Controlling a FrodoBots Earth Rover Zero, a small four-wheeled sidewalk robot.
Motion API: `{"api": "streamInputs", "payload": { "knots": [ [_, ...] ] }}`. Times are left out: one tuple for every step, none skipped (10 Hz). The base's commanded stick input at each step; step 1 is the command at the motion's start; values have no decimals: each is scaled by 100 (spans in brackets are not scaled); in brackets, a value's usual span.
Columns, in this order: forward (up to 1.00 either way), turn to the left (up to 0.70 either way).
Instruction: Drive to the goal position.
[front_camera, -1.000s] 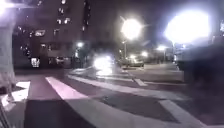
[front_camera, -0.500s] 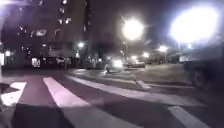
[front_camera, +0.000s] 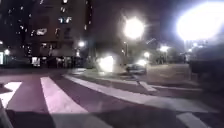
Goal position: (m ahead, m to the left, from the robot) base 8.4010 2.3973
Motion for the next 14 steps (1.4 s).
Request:
{"api": "streamInputs", "payload": {
  "knots": [
    [45, 0],
    [45, 0],
    [45, 0],
    [45, 0],
    [45, 0],
    [45, 0],
    [45, 0],
    [45, 0],
    [45, 0],
    [45, 0],
    [45, 0],
    [14, 0],
    [0, 0],
    [0, 0]
  ]
}}
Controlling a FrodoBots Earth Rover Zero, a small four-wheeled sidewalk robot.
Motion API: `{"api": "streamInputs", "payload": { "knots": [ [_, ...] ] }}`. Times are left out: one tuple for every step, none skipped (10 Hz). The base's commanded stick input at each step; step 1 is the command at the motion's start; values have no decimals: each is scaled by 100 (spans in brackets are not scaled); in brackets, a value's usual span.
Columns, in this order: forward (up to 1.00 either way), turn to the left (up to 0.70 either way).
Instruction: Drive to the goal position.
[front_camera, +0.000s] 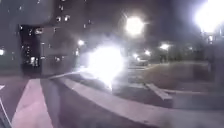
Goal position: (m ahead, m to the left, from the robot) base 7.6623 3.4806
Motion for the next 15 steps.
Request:
{"api": "streamInputs", "payload": {
  "knots": [
    [0, 5],
    [0, 22],
    [0, 42],
    [0, 45],
    [0, 45],
    [0, 25],
    [0, 4],
    [0, 0],
    [0, 0],
    [0, 0],
    [0, 0],
    [0, 0],
    [0, 0],
    [0, 0],
    [2, 0]
  ]
}}
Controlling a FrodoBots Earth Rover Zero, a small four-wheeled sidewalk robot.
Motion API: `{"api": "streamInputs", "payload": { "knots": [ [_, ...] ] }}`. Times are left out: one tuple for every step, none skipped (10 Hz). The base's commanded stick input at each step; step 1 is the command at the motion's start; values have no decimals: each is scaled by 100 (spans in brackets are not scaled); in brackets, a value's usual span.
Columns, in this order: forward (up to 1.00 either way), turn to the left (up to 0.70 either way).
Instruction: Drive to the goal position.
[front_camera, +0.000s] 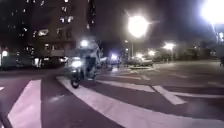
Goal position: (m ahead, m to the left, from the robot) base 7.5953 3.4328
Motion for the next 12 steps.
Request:
{"api": "streamInputs", "payload": {
  "knots": [
    [24, 0],
    [45, 0],
    [45, 0],
    [45, 0],
    [45, 0],
    [45, 0],
    [45, 0],
    [45, 0],
    [45, 0],
    [45, 0],
    [45, 0],
    [45, 0]
  ]
}}
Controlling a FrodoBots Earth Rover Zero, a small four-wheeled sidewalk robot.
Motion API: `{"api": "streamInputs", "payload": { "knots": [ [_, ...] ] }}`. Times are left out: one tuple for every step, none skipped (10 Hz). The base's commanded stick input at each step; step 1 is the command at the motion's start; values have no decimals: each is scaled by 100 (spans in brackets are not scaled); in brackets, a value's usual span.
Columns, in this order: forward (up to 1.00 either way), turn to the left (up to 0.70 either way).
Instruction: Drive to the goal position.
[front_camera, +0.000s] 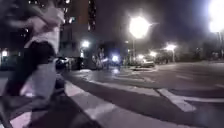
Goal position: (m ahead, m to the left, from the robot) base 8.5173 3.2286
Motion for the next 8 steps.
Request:
{"api": "streamInputs", "payload": {
  "knots": [
    [45, 0],
    [45, 0],
    [45, 2],
    [45, 0],
    [45, 0],
    [45, 0],
    [45, 0],
    [45, 0]
  ]
}}
